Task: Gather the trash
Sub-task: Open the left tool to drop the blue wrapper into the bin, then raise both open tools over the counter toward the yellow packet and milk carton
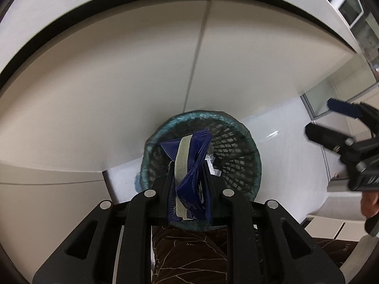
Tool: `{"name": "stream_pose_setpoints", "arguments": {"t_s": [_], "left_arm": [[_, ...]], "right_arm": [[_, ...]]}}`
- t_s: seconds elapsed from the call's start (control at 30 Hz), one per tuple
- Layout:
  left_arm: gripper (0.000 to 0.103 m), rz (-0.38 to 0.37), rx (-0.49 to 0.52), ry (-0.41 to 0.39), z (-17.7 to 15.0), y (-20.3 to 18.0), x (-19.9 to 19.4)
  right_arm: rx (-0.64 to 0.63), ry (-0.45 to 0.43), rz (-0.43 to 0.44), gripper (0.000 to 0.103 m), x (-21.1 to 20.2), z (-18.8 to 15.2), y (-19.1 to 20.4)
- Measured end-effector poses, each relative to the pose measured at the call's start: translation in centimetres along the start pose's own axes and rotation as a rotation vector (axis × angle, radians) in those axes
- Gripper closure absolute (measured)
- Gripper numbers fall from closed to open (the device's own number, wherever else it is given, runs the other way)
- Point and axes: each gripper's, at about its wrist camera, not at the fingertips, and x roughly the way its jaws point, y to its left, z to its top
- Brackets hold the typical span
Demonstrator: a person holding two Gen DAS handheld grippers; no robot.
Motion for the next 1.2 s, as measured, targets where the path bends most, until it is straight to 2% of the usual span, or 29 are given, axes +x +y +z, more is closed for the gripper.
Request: {"name": "stream_pose_setpoints", "arguments": {"t_s": [0.2,0.57,0.67,0.73,0.87,0.93,1.0,1.1,1.2], "left_arm": [[0.084,-0.017,0.034,0.012,0.1,-1.5,1.2],[0.079,-0.032,0.043,0.035,0.2,-2.0,2.9],[0.069,-0.043,0.04,0.035,0.4,-2.3,3.1],[0.052,-0.037,0.042,0.025,0.4,-2.6,3.2],[0.036,-0.032,0.032,0.018,0.5,-2.8,3.2],[0.022,-0.029,0.022,0.012,0.5,-2.8,3.1],[0.016,-0.01,0.013,-0.001,0.5,-2.7,3.0],[0.012,-0.009,0.002,-0.009,0.5,-2.6,2.7],[0.006,-0.007,0.002,-0.051,0.5,-2.3,1.3]], "right_arm": [[0.068,-0.011,-0.017,0.008,-0.8,-0.4,-2.2],[0.05,-0.005,-0.008,0.008,-1.4,-0.9,-2.2],[0.065,0.002,-0.009,0.008,-1.2,-1.0,-2.5],[0.073,0.006,-0.01,0.008,-1.1,-1.1,-2.7],[0.083,0.011,-0.01,0.008,-1.0,-1.3,-3.1],[0.089,0.013,-0.01,0.008,-0.9,-1.3,-3.2],[0.095,0.014,-0.008,0.008,-0.6,-1.3,-3.3],[0.102,0.013,-0.005,0.008,-0.6,-1.3,-3.3],[0.105,-0.003,0.001,0.008,-1.1,-1.1,-3.4]]}}
